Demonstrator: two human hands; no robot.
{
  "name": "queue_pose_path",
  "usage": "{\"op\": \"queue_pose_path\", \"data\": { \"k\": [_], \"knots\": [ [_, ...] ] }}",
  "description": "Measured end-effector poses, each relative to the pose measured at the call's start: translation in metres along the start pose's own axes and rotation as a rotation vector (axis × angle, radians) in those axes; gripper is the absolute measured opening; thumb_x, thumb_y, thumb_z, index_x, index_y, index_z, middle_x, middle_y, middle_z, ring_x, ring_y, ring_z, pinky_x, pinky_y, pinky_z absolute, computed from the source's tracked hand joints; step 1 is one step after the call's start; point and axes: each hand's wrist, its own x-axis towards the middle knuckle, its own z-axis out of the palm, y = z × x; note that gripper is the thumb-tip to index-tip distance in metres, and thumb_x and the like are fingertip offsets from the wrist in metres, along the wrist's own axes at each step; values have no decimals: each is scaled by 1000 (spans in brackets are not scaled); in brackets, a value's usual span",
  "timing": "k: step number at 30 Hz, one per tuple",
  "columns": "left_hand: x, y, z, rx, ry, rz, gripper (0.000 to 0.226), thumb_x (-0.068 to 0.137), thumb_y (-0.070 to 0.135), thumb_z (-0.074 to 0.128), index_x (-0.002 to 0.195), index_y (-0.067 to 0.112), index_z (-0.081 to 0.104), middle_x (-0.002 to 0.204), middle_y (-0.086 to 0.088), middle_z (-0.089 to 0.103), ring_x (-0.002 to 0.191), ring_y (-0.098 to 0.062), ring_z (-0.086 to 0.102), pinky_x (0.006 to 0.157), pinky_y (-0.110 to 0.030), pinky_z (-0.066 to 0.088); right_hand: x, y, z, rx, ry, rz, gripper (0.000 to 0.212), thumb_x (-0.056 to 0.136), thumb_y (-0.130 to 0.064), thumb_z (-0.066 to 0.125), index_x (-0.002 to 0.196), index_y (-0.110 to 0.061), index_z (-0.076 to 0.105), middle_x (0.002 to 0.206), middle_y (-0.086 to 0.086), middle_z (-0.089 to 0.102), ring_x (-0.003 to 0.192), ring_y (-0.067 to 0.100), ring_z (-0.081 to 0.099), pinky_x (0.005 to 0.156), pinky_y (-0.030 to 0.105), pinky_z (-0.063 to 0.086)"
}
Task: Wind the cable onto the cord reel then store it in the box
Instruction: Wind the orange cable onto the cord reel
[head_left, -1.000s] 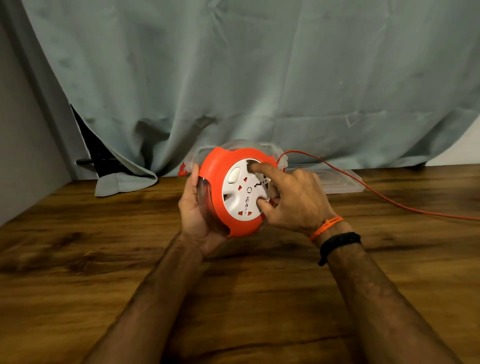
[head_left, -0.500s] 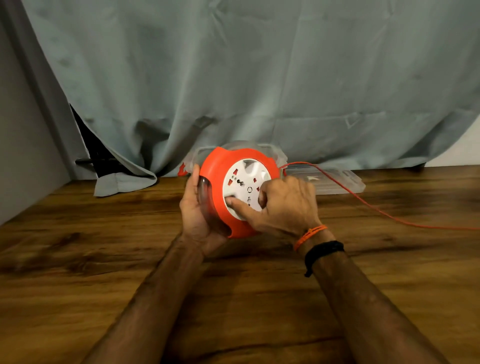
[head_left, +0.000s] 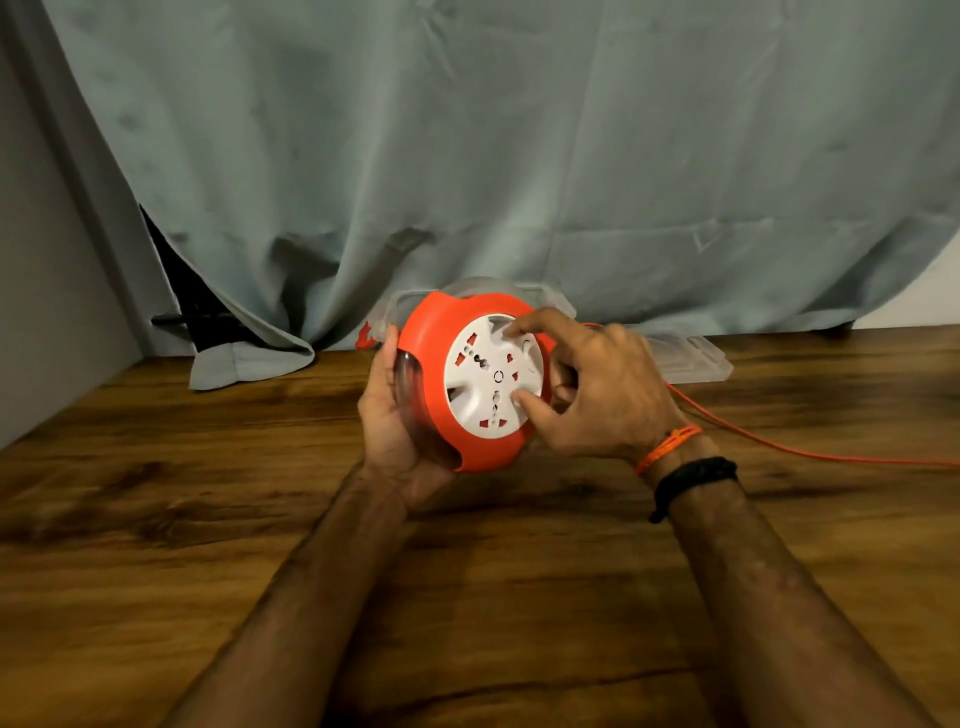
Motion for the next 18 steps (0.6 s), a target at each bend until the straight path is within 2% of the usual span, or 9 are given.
{"op": "queue_pose_path", "data": {
  "k": [3, 8, 11, 13, 18],
  "knots": [
    [-1, 0, -3, -3, -16, -11, 86, 81, 74, 49, 144, 15, 54, 148, -21, 52, 137, -44, 47, 111, -67, 33, -1, -1, 0, -72, -67, -5, 62, 70, -33, 64, 131, -35, 52, 59, -7, 50, 71, 26, 60, 73, 39, 50],
    [-2, 0, -3, 43, -44, -50, 86, 75, 77, 54, 138, 20, 60, 144, -19, 56, 132, -45, 52, 104, -74, 34, 0, 3, 8, -140, -57, -15, 64, 72, -35, 62, 134, -37, 50, 70, 2, 66, 77, 30, 64, 76, 39, 51],
    [-2, 2, -4, 35, -26, -80, 91, 73, 79, 52, 144, 22, 53, 148, -20, 52, 137, -49, 43, 101, -78, 31, 0, 5, 11, -163, 17, -21, 63, 68, -40, 63, 131, -41, 53, 66, 0, 66, 74, 30, 64, 70, 36, 51],
    [-2, 2, -4, 36, -21, -73, 90, 74, 79, 50, 143, 22, 55, 147, -20, 53, 136, -48, 45, 101, -77, 34, -2, 7, 14, -185, 71, -5, 63, 64, -46, 65, 126, -42, 56, 65, 0, 66, 74, 30, 64, 70, 34, 47],
    [-1, 0, 2, 42, 48, 62, 80, 81, 70, 49, 135, 13, 63, 140, -21, 60, 130, -41, 56, 107, -61, 43, -8, 1, 27, -187, 124, 130, 67, 52, -74, 62, 101, -28, 65, 80, 5, 69, 82, 31, 64, 72, 33, 32]
  ]
}}
